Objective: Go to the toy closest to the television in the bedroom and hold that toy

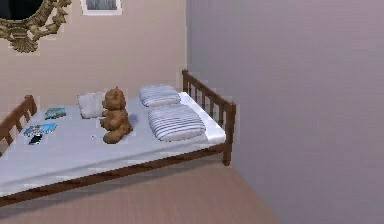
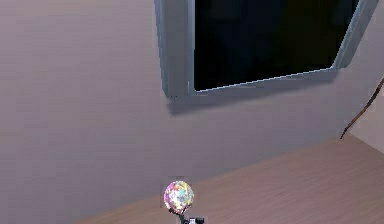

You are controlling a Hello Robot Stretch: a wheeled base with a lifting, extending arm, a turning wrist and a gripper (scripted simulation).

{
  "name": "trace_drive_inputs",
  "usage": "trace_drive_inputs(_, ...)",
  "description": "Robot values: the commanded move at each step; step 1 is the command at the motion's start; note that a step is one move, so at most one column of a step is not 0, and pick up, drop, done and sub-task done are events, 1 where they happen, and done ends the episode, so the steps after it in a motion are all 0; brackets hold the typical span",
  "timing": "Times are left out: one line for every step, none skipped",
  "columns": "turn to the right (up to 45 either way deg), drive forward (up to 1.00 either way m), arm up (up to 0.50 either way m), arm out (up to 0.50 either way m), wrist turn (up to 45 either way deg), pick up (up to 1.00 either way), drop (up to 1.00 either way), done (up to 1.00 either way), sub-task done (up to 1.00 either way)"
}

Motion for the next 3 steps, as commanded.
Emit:
trace_drive_inputs(0.0,0.00,0.00,0.00,0.0,1.00,0.00,0.00,0.00)
trace_drive_inputs(0.0,0.00,0.10,0.00,0.0,0.00,0.00,0.00,0.00)
trace_drive_inputs(0.0,0.00,0.00,0.00,0.0,0.00,0.00,1.00,0.00)
